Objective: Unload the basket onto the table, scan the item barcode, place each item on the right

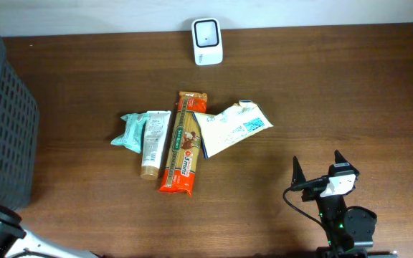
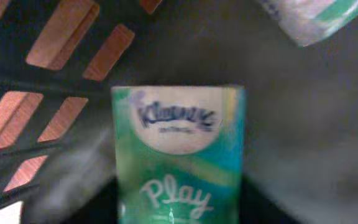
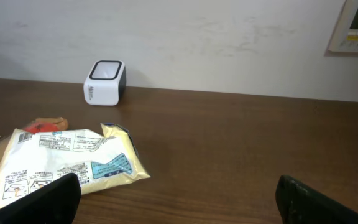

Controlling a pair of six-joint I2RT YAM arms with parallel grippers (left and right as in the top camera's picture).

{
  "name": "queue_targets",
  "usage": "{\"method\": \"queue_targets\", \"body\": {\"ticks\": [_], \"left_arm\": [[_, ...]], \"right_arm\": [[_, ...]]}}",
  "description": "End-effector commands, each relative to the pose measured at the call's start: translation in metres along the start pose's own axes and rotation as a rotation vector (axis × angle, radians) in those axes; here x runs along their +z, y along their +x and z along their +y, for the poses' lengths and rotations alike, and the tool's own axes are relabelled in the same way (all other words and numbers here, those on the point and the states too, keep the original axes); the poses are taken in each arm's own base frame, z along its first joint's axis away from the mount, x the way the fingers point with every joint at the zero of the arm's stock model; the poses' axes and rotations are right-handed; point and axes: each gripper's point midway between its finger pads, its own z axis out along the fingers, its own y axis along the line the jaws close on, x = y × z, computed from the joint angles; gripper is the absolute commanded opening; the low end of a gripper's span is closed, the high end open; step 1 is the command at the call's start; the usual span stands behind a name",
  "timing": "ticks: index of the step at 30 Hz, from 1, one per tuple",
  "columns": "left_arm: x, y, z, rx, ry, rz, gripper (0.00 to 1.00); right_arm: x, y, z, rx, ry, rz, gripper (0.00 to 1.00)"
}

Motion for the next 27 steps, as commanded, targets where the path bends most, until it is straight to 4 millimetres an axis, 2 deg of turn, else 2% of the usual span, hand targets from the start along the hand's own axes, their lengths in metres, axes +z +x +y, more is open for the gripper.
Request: {"method": "queue_targets", "body": {"ticks": [1,2,4,5,6,8,9,10,11,12,13,14,15,16,18,19,20,21,22,23,25,27], "left_arm": [[0.007,0.002,-0.004,-0.055,0.092,-0.016,0.12],[0.006,0.0,-0.008,-0.084,0.114,-0.022,0.02],[-0.009,-0.015,-0.021,-0.099,0.218,-0.066,0.0],[-0.031,-0.035,-0.026,-0.148,0.284,-0.122,0.0],[-0.071,-0.066,-0.031,-0.175,0.371,-0.219,0.0],[-0.162,-0.113,-0.036,-0.202,0.527,-0.405,0.0],[-0.223,-0.129,-0.045,-0.188,0.641,-0.518,0.0],[-0.276,-0.132,-0.059,-0.147,0.736,-0.597,0.0],[-0.318,-0.123,-0.079,-0.094,0.799,-0.629,0.0],[-0.347,-0.101,-0.12,-0.045,0.859,-0.566,0.0],[-0.351,-0.08,-0.159,0.01,0.896,-0.469,0.0],[-0.349,-0.059,-0.196,0.08,0.916,-0.373,0.0],[-0.342,-0.026,-0.257,0.199,0.933,-0.248,0.0],[-0.338,0.002,-0.302,0.3,0.95,-0.176,0.0],[-0.321,0.09,-0.409,0.588,0.954,-0.023,0.0],[-0.316,0.126,-0.445,0.715,0.964,0.006,0.0],[-0.314,0.154,-0.47,0.818,0.984,0.023,0.0],[-0.312,0.195,-0.498,1.005,1.007,0.038,0.0],[-0.31,0.234,-0.518,1.169,1.026,0.051,0.0],[-0.308,0.258,-0.53,1.239,1.035,0.07,0.0],[-0.305,0.292,-0.548,1.315,1.045,0.099,0.0],[-0.302,0.341,-0.564,1.419,1.053,0.141,0.0]], "right_arm": [[0.0,0.003,-0.001,0.005,0.004,0.003,0.99],[0.0,0.003,-0.001,0.005,0.004,0.003,0.99],[0.0,0.003,-0.001,0.005,0.004,0.003,0.99],[0.0,0.003,-0.001,0.005,0.004,0.003,0.99],[0.0,0.003,-0.001,0.005,0.004,0.003,0.99],[0.0,0.003,-0.001,0.005,0.004,0.003,0.99],[0.0,0.003,-0.001,0.005,0.004,0.003,0.98],[0.0,0.003,-0.001,0.005,0.004,0.003,0.99],[0.0,0.003,-0.001,0.005,0.004,0.003,0.99],[0.0,0.003,-0.001,0.005,0.004,0.003,0.99],[0.0,0.003,-0.001,0.005,0.004,0.003,0.99],[0.0,0.003,-0.001,0.005,0.004,0.003,0.99],[0.0,0.003,-0.001,0.005,0.004,0.003,0.99],[0.0,0.003,-0.001,0.005,0.004,0.003,0.99],[0.0,0.003,-0.001,0.005,0.004,0.003,0.99],[0.0,0.003,-0.001,0.005,0.004,0.003,0.99],[0.0,0.003,-0.001,0.005,0.004,0.003,0.99],[0.0,0.003,-0.001,0.005,0.004,0.003,0.99],[0.0,0.003,-0.001,0.005,0.004,0.003,0.99],[0.0,0.003,-0.001,0.005,0.004,0.003,0.99],[0.0,0.003,-0.001,0.005,0.004,0.003,0.99],[0.0,0.003,-0.001,0.005,0.004,0.003,0.99]]}}
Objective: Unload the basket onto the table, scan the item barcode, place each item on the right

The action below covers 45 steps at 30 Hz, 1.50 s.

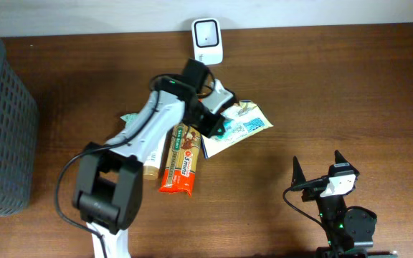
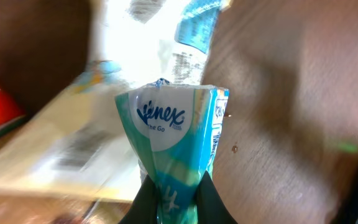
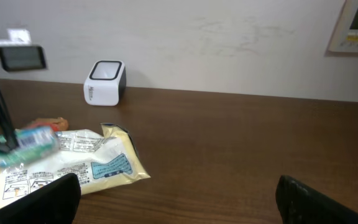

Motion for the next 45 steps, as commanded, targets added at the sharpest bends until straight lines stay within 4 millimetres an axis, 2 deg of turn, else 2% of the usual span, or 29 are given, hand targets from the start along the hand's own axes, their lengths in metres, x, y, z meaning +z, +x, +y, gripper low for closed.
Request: {"method": "queue_targets", "body": {"ticks": [1,3,4,5,6,8,10,12,13,15,16,17,18,19,20,21,22,23,26,29,30,32,33,35,37,41,42,45], "left_arm": [[0.043,0.005,-0.034,0.113,0.044,0.07,0.01],[0.057,0.007,-0.044,0.149,0.033,0.092,0.09],[0.062,0.008,-0.047,0.164,0.017,0.103,0.21],[0.066,0.006,-0.053,0.185,0.014,0.101,0.54],[0.066,0.004,-0.055,0.191,0.014,0.095,0.71],[0.055,-0.008,-0.054,0.193,0.006,0.07,0.93],[0.021,-0.038,-0.037,0.177,-0.069,0.018,0.99],[-0.07,-0.083,0.007,0.135,-0.298,-0.087,1.0],[-0.143,-0.104,0.036,0.054,-0.461,-0.189,0.99],[-0.252,-0.114,0.069,-0.027,-0.657,-0.357,0.99],[-0.298,-0.109,0.082,-0.086,-0.725,-0.436,0.99],[-0.343,-0.098,0.095,-0.16,-0.785,-0.513,0.99],[-0.376,-0.083,0.107,-0.228,-0.825,-0.567,0.99],[-0.412,-0.058,0.124,-0.312,-0.88,-0.612,0.99],[-0.44,-0.027,0.14,-0.404,-0.941,-0.622,0.99],[-0.466,0.016,0.161,-0.558,-1.018,-0.62,0.99],[-0.485,0.06,0.18,-0.699,-1.079,-0.597,0.99],[-0.494,0.087,0.19,-0.781,-1.109,-0.577,0.99],[-0.528,0.19,0.228,-1.062,-1.195,-0.539,0.99],[-0.527,0.242,0.262,-1.177,-1.184,-0.502,1.0],[-0.518,0.257,0.284,-1.185,-1.173,-0.456,1.0],[-0.496,0.27,0.314,-1.196,-1.119,-0.416,1.0],[-0.479,0.283,0.333,-1.224,-1.093,-0.375,1.0],[-0.461,0.3,0.351,-1.26,-1.063,-0.333,1.0],[-0.438,0.328,0.373,-1.315,-1.028,-0.282,0.98],[-0.417,0.367,0.398,-1.358,-1.004,-0.233,0.97],[-0.412,0.374,0.405,-1.363,-1.001,-0.227,0.97],[-0.377,0.392,0.439,-1.342,-0.978,-0.183,0.97]], "right_arm": [[0.0,0.003,-0.001,0.005,0.004,0.004,0.99],[0.0,0.003,-0.001,0.005,0.004,0.004,0.99],[0.0,0.003,-0.001,0.005,0.004,0.004,0.99],[0.0,0.003,-0.001,0.005,0.004,0.004,0.98],[0.0,0.003,-0.001,0.005,0.004,0.004,0.99],[0.0,0.003,-0.001,0.005,0.004,0.004,0.99],[0.0,0.003,-0.001,0.005,0.004,0.004,0.99],[0.0,0.003,-0.001,0.005,0.004,0.004,0.99],[0.0,0.003,-0.001,0.005,0.004,0.004,0.99],[0.0,0.003,-0.001,0.005,0.004,0.004,0.99],[0.0,0.003,-0.001,0.005,0.004,0.004,0.99],[0.0,0.003,-0.001,0.005,0.004,0.004,0.99],[0.0,0.003,-0.001,0.005,0.004,0.004,0.99],[0.0,0.003,-0.001,0.005,0.004,0.004,0.99],[0.0,0.003,-0.001,0.005,0.004,0.004,0.99],[0.0,0.003,-0.001,0.005,0.004,0.004,0.99],[0.0,0.003,-0.001,0.005,0.004,0.004,0.99],[0.0,0.003,-0.001,0.005,0.004,0.004,0.99],[0.0,0.003,-0.001,0.005,0.004,0.004,0.99],[0.0,0.003,-0.001,0.005,0.004,0.004,0.99],[0.0,0.003,-0.001,0.005,0.004,0.004,0.99],[0.0,0.003,-0.001,0.005,0.004,0.004,0.99],[0.0,0.003,-0.001,0.005,0.004,0.004,0.99],[0.0,0.003,-0.001,0.005,0.004,0.004,0.99],[0.0,0.003,-0.001,0.005,0.004,0.004,0.99],[0.0,0.003,-0.001,0.005,0.004,0.004,0.99],[0.0,0.003,-0.001,0.005,0.004,0.004,0.99],[0.0,0.003,-0.001,0.005,0.004,0.004,0.99]]}}
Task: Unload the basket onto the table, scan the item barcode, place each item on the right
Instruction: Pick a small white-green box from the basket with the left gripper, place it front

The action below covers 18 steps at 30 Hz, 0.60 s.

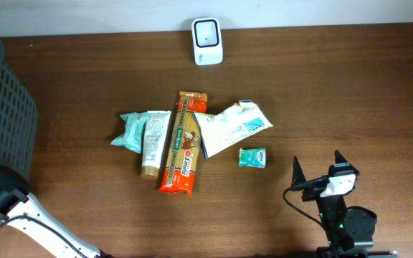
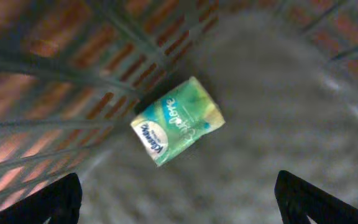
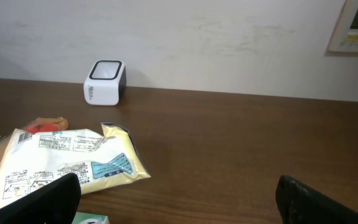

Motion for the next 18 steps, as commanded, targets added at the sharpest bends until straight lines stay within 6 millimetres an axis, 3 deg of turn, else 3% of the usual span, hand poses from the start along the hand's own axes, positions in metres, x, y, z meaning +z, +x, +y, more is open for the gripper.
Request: {"method": "queue_targets", "body": {"ticks": [1,5,13,15,18], "left_arm": [[0.055,0.008,-0.01,0.07,0.011,0.041,0.97],[0.101,0.004,-0.026,0.143,0.064,0.007,0.97],[0.147,0.038,-0.045,0.21,0.143,0.105,0.92],[0.149,0.046,-0.048,0.199,0.156,0.136,0.89],[0.121,0.031,-0.051,0.16,0.183,0.094,0.88]], "right_arm": [[0.0,0.003,-0.001,0.004,0.004,0.003,0.99],[0.0,0.003,-0.001,0.004,0.004,0.003,0.99],[0.0,0.003,-0.001,0.004,0.004,0.003,0.99],[0.0,0.003,-0.001,0.004,0.004,0.003,0.99],[0.0,0.003,-0.001,0.004,0.004,0.003,0.99]]}}
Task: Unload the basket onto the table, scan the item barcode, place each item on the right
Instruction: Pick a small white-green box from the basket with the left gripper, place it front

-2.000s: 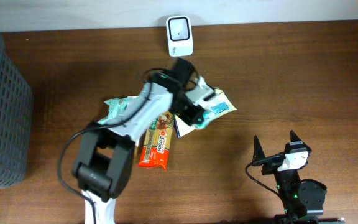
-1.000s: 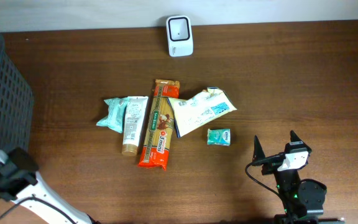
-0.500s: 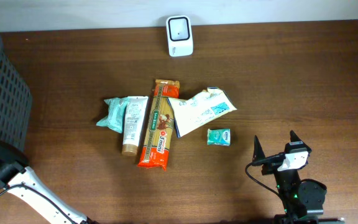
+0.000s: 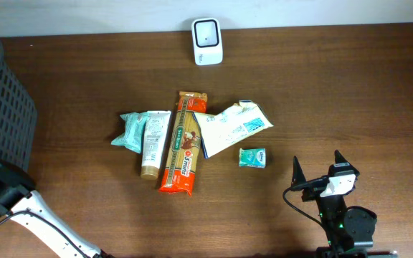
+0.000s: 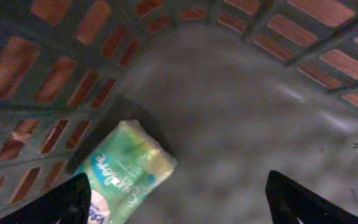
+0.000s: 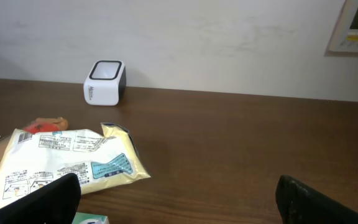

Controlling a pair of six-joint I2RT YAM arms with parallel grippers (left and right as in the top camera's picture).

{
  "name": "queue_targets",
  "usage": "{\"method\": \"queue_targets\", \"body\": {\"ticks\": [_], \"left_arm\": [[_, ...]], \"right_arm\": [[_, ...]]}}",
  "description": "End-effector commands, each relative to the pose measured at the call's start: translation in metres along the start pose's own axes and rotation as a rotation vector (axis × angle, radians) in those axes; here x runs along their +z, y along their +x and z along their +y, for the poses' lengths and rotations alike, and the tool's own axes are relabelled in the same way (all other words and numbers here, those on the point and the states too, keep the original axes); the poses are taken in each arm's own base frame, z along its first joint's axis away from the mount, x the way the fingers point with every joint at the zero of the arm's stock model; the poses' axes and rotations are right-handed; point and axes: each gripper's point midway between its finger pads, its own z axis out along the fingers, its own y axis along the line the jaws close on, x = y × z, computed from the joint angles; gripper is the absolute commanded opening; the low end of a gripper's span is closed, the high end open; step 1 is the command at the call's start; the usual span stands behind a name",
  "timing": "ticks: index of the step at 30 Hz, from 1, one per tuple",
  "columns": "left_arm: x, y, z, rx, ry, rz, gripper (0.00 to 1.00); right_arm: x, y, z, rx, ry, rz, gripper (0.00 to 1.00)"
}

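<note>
The white barcode scanner (image 4: pixel 207 32) stands at the table's far edge, also in the right wrist view as scanner (image 6: pixel 106 82). A small green tissue pack (image 4: pixel 252 158) lies right of the item pile. Another green tissue pack (image 5: pixel 126 174) lies on the floor of the grey basket (image 5: pixel 73 68). My left gripper (image 5: pixel 179 208) hangs open above it, the pack near its left finger. Nothing sits between the fingers of my right gripper (image 4: pixel 325 175), which is open at the front right.
The middle pile holds a teal pack (image 4: pixel 129 130), a tube (image 4: pixel 153 143), a red pasta pack (image 4: pixel 181 143) and a yellow-white pouch (image 4: pixel 231 127). The basket (image 4: pixel 6 115) fills the left edge. My left arm reaches in from the lower left.
The left gripper has shifted a little inside the basket, so the green pack now lies lower left in its view. The table items and right arm are unchanged.
My left gripper was close on a Kleenex pack in the basket. Then it was shut on that pack over the table by the yellow-white pouch. Later the pack lay on the table right of the pouch, and the left gripper was open in the basket again.
</note>
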Motion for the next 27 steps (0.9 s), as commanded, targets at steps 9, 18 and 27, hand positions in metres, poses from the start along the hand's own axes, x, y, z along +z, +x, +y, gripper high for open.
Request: {"method": "queue_targets", "body": {"ticks": [9,18,27], "left_arm": [[-0.228,-0.054,-0.01,-0.007,0.032,-0.363,0.99],[-0.331,0.012,-0.082,0.024,0.29,-0.302,0.88],[-0.377,0.065,-0.145,0.188,0.18,-0.324,0.92]], "right_arm": [[0.0,0.003,-0.001,0.005,0.004,0.003,0.99],[0.0,0.003,-0.001,0.005,0.004,0.003,0.99],[0.0,0.003,-0.001,0.005,0.004,0.003,0.99]]}}
